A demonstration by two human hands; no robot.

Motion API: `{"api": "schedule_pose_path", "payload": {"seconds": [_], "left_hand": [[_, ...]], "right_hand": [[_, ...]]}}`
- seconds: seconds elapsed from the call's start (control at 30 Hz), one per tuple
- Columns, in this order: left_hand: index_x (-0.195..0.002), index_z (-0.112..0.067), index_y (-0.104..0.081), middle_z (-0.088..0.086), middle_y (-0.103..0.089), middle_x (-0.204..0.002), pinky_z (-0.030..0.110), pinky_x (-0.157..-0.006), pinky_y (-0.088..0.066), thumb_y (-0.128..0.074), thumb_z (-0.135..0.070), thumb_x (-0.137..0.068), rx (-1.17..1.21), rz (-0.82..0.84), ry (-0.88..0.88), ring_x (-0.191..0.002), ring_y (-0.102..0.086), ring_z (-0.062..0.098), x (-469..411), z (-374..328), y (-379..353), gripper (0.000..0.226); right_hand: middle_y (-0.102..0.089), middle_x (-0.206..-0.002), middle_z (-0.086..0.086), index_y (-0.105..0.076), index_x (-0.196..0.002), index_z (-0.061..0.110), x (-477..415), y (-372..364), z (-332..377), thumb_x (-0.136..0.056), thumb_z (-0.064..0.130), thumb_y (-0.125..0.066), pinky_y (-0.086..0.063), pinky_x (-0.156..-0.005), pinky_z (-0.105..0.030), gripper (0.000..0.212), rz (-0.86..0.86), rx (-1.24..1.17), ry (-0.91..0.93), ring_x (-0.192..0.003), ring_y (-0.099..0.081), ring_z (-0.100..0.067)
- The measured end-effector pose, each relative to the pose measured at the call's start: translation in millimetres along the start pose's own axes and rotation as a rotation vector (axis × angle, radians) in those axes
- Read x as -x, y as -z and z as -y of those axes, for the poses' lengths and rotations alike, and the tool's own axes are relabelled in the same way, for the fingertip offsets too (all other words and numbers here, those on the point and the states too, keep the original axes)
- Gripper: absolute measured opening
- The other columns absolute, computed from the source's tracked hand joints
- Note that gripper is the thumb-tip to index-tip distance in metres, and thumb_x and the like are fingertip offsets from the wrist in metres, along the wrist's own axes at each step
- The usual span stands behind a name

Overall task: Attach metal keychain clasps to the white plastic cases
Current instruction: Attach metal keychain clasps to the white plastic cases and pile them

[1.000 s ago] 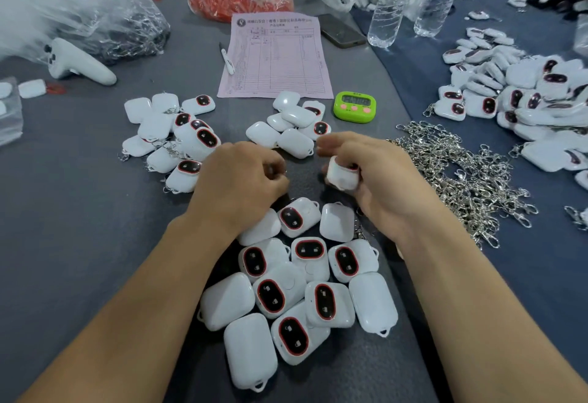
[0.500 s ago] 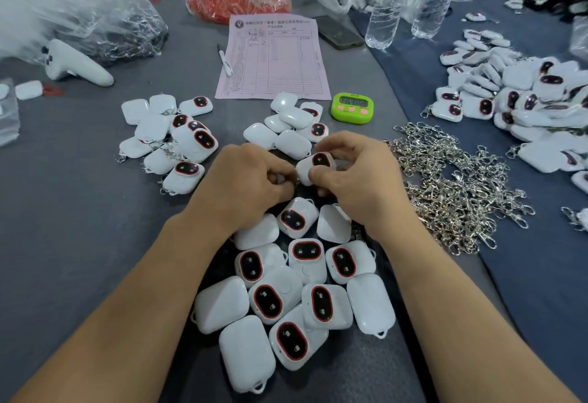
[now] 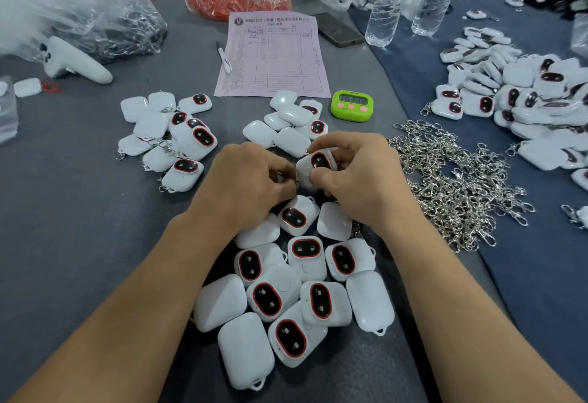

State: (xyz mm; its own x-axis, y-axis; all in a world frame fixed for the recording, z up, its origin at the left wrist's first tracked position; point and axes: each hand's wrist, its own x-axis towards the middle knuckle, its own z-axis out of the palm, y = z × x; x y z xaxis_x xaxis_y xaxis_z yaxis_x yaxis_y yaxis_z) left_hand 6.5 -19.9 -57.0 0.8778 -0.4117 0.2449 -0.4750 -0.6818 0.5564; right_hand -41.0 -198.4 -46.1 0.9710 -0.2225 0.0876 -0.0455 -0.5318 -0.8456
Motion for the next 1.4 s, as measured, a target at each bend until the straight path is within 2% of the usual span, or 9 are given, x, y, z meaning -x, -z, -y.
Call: {"api": "schedule_pose_path", "payload": {"seconds": [0.2,0.4,0.57,0.73,0.87,1.0,1.13,1.27,1.4], "left_hand": [[-0.081,-0.033,-0.08,-0.012,-0.064,-0.057,0.02,-0.054,-0.043,-0.076,-0.039,-0.074,0.016,-0.054,0.056,-0.055,-0.059,0.003,3,-7,-6,0.009],[-0.075,-0.025,-0.079,-0.006,-0.07,-0.063,0.034,-0.064,-0.056,-0.081,-0.038,-0.075,-0.014,-0.097,0.126,-0.061,-0.065,0.016,2,-11,-9,0.013],[-0.071,-0.029,-0.076,-0.013,-0.064,-0.057,0.018,-0.057,-0.048,-0.081,-0.043,-0.073,0.037,-0.09,0.167,-0.058,-0.061,0.001,-2,-7,-6,0.015],[-0.067,-0.033,-0.074,-0.026,-0.064,-0.06,0.003,-0.055,-0.04,-0.083,-0.026,-0.072,0.121,-0.081,0.197,-0.056,-0.059,-0.007,-3,1,1,0.013],[-0.065,-0.033,-0.073,-0.016,-0.067,-0.059,0.006,-0.051,-0.041,-0.082,-0.023,-0.073,0.195,-0.065,0.207,-0.053,-0.06,0.001,-3,3,2,0.015],[-0.07,-0.028,-0.076,-0.004,-0.07,-0.059,0.023,-0.056,-0.052,-0.078,-0.017,-0.074,0.362,0.014,0.208,-0.055,-0.066,0.019,-3,2,4,0.012],[-0.071,-0.027,-0.076,-0.011,-0.059,-0.05,0.014,-0.049,-0.041,-0.077,-0.015,-0.072,0.486,0.048,0.158,-0.045,-0.047,0.003,-1,-4,5,0.012],[-0.064,-0.026,-0.076,-0.011,-0.057,-0.05,0.014,-0.048,-0.039,-0.074,-0.012,-0.07,0.625,0.04,0.157,-0.045,-0.045,0.003,-1,-9,9,0.015],[-0.064,-0.023,-0.076,-0.005,-0.056,-0.05,0.016,-0.047,-0.038,-0.074,0.002,-0.077,0.668,0.064,0.171,-0.044,-0.042,0.007,-1,-9,11,0.028]], "right_hand": [[-0.072,-0.068,0.01,-0.076,-0.09,0.033,4,0,4,-0.076,0.015,-0.076,-0.047,-0.056,-0.013,0.023,-0.021,0.025,0.072,-0.054,-0.058,-0.002],[-0.07,-0.065,0.01,-0.076,-0.089,0.035,6,-2,5,-0.077,0.02,-0.078,-0.045,-0.055,-0.01,0.02,-0.003,0.043,0.11,-0.058,-0.059,-0.004],[-0.072,-0.066,0.009,-0.073,-0.083,0.034,8,-7,3,-0.074,0.021,-0.078,-0.047,-0.055,-0.012,0.016,-0.007,0.046,0.073,-0.058,-0.061,-0.004],[-0.07,-0.063,0.006,-0.076,-0.089,0.031,-1,-3,1,-0.069,0.014,-0.074,-0.05,-0.059,-0.03,0.026,-0.084,-0.153,-0.08,-0.051,-0.06,-0.011],[-0.07,-0.064,0.007,-0.074,-0.085,0.033,-4,1,0,-0.068,0.011,-0.072,-0.05,-0.06,-0.033,0.027,-0.132,-0.182,-0.092,-0.053,-0.062,-0.013],[-0.059,-0.059,0.017,-0.062,-0.074,0.03,-3,-5,2,-0.064,0.022,-0.062,-0.041,-0.056,-0.031,0.013,-0.071,-0.135,-0.085,-0.053,-0.047,-0.009],[-0.057,-0.055,0.017,-0.059,-0.071,0.028,1,-8,7,-0.07,0.025,-0.059,-0.033,-0.056,-0.024,0.003,0.003,-0.117,-0.009,-0.049,-0.043,-0.004],[-0.065,-0.061,0.015,-0.074,-0.08,0.03,6,-5,8,-0.081,0.021,-0.074,-0.038,-0.054,-0.01,0.01,0.017,0.021,0.123,-0.056,-0.056,-0.002],[-0.065,-0.063,0.012,-0.079,-0.08,0.03,8,-4,11,-0.079,0.018,-0.076,-0.041,-0.057,-0.009,0.013,-0.021,0.056,0.185,-0.062,-0.059,-0.001]]}}
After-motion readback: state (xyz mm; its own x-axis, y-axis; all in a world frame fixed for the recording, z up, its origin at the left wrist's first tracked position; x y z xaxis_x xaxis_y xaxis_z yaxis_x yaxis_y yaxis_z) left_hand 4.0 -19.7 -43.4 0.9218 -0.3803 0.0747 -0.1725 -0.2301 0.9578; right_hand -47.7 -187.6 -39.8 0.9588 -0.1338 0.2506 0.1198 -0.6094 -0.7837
